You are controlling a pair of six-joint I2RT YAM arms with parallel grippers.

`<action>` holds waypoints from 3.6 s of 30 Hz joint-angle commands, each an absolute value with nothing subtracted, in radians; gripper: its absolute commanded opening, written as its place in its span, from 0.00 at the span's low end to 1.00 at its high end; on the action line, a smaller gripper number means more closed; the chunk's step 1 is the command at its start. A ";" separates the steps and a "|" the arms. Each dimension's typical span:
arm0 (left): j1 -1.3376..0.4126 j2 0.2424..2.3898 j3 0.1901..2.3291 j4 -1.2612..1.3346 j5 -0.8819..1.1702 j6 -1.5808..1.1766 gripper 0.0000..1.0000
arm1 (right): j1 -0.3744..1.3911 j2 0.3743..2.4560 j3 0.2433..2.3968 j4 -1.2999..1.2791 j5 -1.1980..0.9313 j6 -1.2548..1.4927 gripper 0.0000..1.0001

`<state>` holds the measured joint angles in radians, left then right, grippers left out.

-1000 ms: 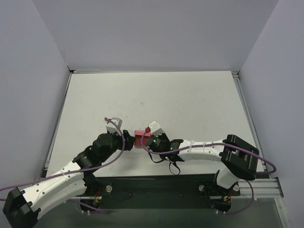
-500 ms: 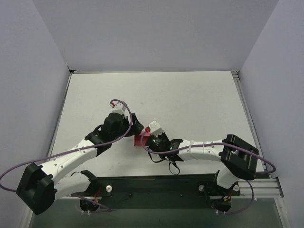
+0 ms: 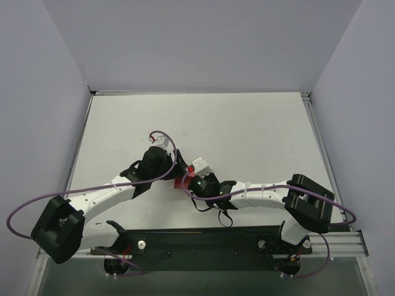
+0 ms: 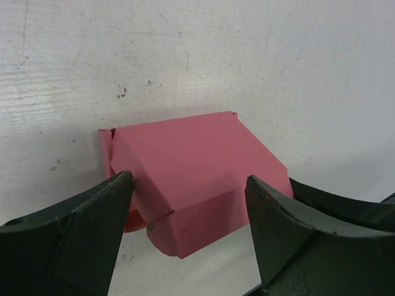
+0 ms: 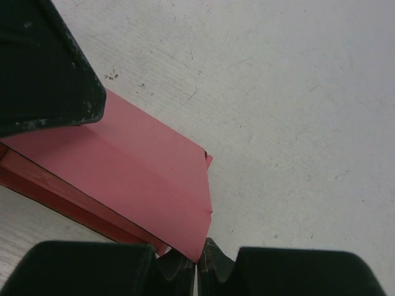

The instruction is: Fold the paper box

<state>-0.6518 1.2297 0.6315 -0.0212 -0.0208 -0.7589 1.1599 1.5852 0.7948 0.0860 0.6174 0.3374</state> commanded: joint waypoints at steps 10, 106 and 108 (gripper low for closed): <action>-0.644 1.293 0.595 0.159 0.057 -0.831 0.77 | 1.169 1.614 0.822 0.057 0.646 0.348 0.06; -0.664 1.097 0.555 0.012 0.103 -0.738 0.79 | 1.184 1.404 0.844 -0.098 0.620 0.376 0.68; -0.663 1.054 0.555 0.002 0.120 -0.709 0.81 | 1.186 1.381 0.833 -0.095 0.592 0.365 0.68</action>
